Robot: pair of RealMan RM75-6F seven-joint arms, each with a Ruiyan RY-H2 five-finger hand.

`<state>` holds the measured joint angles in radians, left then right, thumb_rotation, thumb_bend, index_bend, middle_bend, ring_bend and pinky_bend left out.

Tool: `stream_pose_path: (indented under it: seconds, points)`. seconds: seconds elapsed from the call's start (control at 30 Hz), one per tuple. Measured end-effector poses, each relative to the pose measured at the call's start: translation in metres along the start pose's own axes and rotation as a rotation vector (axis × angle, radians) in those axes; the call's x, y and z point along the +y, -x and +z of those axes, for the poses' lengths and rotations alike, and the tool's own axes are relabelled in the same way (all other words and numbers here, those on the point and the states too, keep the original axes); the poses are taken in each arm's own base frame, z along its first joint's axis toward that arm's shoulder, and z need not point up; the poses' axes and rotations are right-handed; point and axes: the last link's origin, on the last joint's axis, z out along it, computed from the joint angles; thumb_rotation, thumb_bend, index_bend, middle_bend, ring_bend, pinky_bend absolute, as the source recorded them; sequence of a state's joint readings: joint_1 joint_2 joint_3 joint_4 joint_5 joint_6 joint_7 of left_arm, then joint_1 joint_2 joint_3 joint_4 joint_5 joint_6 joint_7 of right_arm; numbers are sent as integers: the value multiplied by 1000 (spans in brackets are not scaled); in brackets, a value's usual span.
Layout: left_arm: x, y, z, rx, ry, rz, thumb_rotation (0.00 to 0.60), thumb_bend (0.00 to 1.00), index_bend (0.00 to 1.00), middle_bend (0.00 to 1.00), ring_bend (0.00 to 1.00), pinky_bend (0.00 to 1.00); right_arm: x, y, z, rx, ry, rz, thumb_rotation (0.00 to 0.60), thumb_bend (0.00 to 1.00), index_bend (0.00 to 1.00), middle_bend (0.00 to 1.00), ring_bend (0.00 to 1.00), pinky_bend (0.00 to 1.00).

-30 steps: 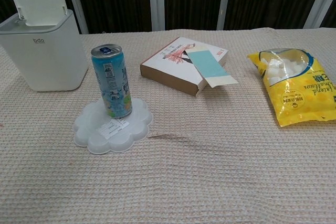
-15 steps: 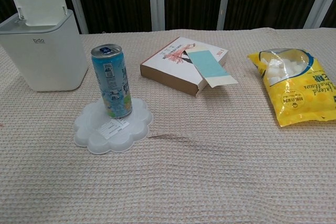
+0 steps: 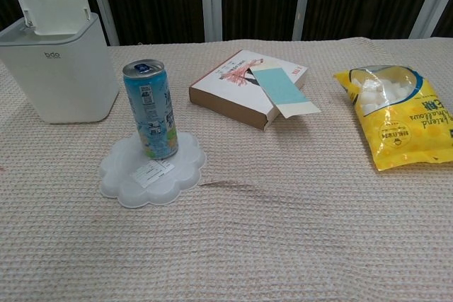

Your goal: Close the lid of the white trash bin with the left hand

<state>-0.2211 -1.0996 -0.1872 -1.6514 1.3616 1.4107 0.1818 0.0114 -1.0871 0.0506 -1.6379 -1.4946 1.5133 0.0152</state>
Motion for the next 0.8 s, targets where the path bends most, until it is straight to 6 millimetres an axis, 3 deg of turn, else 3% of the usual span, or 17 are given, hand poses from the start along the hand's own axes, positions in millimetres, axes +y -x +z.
stream_pose_path:
  seconds: [0.1,0.23,0.53,0.8]
  points:
    - [8,-6,22,25,13,16,600,416,0,633,667,876,0,1,1,-6,6,5,600,152,0,0,0,0]
    - [19,-14,53,38,16,30,600,442,0,829,788,949,-2,3,2,-14,12,11,600,152,0,0,0,0]
    - [43,-27,111,-61,-15,-6,600,658,0,949,870,1000,-2,3,4,-20,25,34,600,152,0,0,0,0]
    - [69,-40,151,-164,-53,-50,600,739,0,971,885,1000,-2,4,7,-31,30,48,600,151,0,0,0,0]
